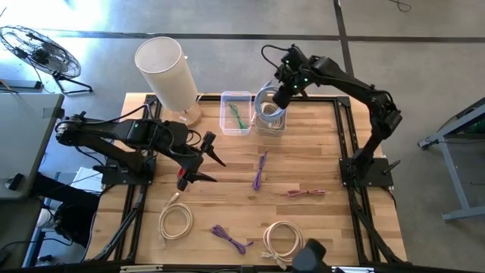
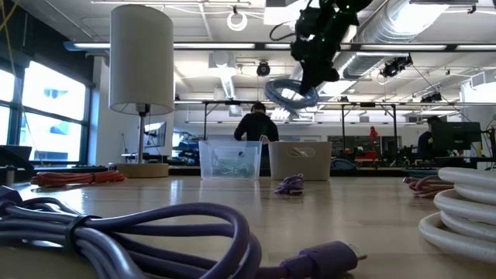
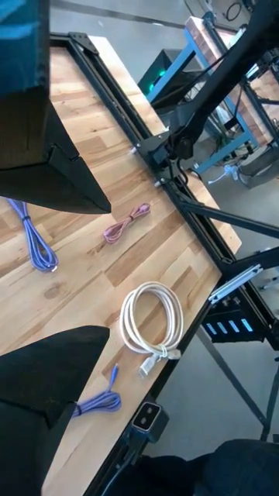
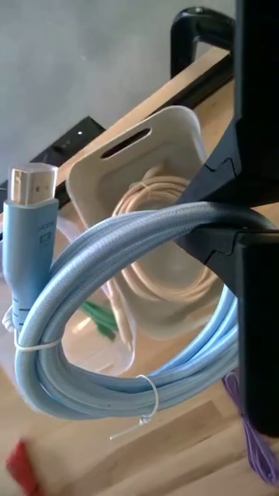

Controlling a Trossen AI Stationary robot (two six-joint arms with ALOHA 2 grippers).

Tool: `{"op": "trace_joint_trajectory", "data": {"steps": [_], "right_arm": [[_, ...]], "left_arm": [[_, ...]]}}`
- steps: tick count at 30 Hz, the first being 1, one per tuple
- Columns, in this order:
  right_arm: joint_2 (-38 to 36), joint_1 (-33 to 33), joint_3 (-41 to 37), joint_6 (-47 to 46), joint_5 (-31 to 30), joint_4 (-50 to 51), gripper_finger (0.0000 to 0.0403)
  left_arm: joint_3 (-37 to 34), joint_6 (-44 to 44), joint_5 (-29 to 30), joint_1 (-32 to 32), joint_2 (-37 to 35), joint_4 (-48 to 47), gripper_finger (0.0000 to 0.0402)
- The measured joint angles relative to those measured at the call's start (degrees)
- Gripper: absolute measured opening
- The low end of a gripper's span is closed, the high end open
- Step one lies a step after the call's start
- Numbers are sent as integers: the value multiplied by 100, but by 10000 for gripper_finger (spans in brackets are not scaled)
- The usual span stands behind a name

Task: Pick & Place USB Port
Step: Put the blue usb cable into the white bin

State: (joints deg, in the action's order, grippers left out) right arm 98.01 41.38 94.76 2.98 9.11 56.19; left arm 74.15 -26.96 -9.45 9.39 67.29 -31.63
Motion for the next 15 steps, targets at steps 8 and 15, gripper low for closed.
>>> {"op": "trace_joint_trajectory", "data": {"steps": [8, 15], "right_arm": [[456, 19, 0, -2, 145, -19, 12], [663, 156, 0, -63, 173, 74, 12]], "left_arm": [[0, 2, 2, 0, 0, -3, 243], [0, 2, 17, 0, 0, -11, 243]]}}
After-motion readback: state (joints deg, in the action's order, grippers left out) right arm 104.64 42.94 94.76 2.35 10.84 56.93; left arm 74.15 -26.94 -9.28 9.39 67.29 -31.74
